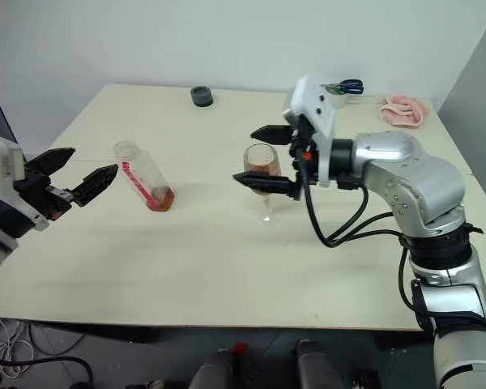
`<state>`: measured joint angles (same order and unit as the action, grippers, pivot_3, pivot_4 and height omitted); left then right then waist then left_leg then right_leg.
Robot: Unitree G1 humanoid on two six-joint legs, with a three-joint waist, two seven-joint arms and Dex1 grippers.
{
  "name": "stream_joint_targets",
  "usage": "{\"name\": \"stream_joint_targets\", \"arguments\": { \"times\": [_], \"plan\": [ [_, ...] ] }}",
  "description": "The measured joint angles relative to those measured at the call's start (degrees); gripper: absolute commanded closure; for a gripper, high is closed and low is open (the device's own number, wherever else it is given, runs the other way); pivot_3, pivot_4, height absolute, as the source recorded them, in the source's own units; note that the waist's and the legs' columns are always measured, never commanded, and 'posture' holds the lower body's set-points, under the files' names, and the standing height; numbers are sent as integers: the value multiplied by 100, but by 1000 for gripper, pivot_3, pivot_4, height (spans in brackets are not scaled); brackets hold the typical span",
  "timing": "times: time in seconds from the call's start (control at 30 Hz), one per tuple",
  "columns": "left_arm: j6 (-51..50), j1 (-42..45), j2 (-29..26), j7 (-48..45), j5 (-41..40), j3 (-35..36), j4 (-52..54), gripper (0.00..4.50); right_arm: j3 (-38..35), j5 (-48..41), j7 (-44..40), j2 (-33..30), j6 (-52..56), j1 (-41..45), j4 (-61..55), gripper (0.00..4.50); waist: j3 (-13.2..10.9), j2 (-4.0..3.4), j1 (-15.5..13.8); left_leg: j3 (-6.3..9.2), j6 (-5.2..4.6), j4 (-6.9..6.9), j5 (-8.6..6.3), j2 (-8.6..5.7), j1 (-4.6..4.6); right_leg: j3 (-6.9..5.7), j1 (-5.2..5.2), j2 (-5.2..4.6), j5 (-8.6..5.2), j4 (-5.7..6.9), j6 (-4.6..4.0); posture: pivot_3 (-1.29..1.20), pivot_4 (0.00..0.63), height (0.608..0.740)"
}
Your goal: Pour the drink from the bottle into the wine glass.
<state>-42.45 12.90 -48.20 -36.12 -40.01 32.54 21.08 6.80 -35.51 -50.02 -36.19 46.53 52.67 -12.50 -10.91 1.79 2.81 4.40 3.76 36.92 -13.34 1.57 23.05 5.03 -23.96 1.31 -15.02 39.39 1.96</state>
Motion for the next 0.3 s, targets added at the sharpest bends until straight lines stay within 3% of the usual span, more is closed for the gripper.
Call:
{"name": "stream_joint_targets", "arguments": {
  "times": [0.13,0.3],
  "plan": [
    [-256,777,-176,-901,-945,-505,122,20,-649,31,-544,-793,-263,-478,554,0,-2,-1,-88,-5,0,-4,-1,-2,-1,3,18,-3,3,-38,3,0,150,740],
    [-193,1277,-436,-1502,-913,-1144,-274,20,-1363,-191,-1181,-1109,-604,-1046,674,0,-6,-10,31,-18,-7,-16,-5,12,-17,19,18,13,3,-33,2,0,150,740]
  ]
}}
